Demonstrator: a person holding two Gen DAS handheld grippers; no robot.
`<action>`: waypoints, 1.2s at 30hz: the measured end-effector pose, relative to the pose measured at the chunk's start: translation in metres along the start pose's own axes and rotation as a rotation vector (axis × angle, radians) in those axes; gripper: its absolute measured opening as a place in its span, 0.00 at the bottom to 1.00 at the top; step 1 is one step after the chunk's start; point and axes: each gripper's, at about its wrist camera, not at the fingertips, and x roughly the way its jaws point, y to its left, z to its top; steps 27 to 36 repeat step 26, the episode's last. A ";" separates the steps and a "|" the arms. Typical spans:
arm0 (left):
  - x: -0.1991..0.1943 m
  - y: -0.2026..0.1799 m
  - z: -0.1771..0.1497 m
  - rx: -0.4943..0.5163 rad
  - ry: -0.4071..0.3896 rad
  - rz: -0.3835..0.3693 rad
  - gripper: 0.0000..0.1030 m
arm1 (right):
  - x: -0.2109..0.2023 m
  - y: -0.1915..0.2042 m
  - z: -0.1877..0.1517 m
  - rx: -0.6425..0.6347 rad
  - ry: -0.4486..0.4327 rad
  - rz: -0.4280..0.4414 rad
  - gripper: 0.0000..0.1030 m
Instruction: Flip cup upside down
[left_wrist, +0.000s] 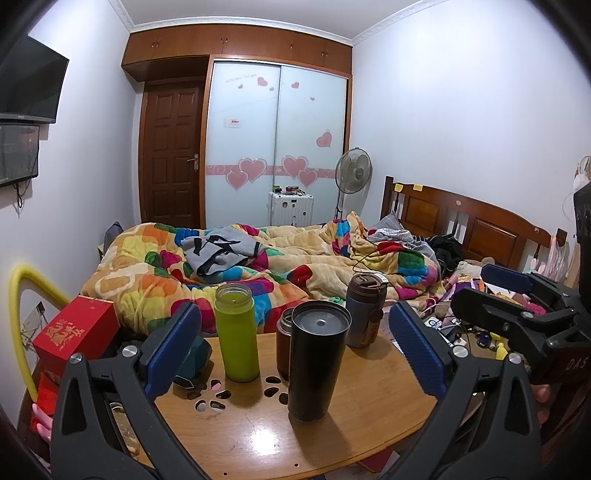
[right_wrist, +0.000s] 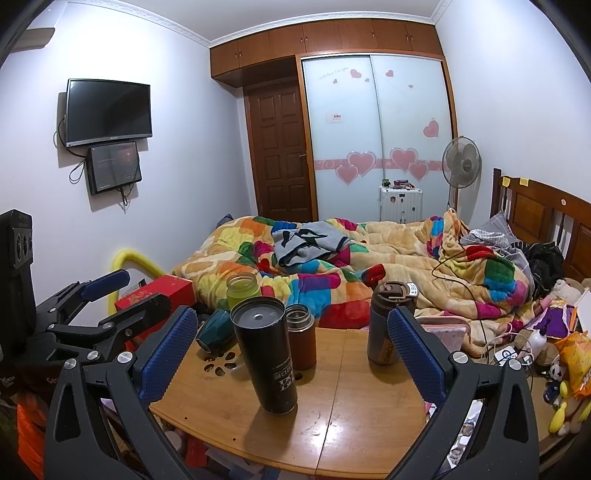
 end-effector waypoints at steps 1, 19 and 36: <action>0.000 -0.001 0.000 0.002 -0.001 0.000 1.00 | 0.000 0.000 0.000 0.000 0.000 0.000 1.00; 0.005 -0.002 -0.004 -0.037 0.012 -0.025 1.00 | 0.002 -0.004 -0.003 0.009 0.009 -0.002 1.00; 0.006 -0.001 -0.003 -0.057 0.031 -0.042 1.00 | 0.003 -0.005 -0.003 0.012 0.013 -0.005 1.00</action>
